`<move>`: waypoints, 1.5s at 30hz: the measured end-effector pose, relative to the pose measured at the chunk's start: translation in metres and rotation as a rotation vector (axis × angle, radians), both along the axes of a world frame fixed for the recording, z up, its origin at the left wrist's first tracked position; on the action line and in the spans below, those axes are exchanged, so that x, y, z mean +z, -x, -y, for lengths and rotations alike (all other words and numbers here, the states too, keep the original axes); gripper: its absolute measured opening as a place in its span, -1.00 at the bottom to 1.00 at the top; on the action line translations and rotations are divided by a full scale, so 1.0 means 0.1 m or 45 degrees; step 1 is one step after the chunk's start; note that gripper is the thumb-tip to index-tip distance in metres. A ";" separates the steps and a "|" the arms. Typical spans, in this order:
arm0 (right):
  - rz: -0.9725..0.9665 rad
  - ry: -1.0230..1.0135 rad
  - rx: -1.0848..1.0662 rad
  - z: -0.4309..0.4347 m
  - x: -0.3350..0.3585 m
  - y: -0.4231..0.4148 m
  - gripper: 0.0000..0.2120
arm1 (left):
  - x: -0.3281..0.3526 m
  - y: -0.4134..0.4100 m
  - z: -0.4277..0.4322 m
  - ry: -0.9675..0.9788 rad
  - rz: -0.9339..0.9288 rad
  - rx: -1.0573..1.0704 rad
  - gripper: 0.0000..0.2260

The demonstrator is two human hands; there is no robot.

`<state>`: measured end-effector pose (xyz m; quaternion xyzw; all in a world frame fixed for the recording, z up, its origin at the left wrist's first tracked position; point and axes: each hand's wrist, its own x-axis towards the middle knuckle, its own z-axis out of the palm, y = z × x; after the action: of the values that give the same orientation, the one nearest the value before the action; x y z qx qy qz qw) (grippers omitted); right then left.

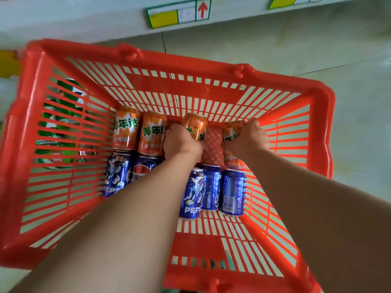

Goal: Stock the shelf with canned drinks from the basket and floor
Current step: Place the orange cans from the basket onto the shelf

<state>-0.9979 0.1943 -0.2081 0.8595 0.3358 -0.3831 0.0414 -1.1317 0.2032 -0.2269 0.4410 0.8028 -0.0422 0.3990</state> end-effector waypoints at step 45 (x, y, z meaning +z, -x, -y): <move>-0.257 -0.727 0.364 -0.10 6.59 1.09 -0.38 | 6.73 1.65 0.22 -0.698 0.347 0.432 -0.53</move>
<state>-1.1067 0.2041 0.4510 0.7385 0.5490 -0.3469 -0.1813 -1.2970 0.1812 0.4465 0.3937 0.7854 0.3012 0.3707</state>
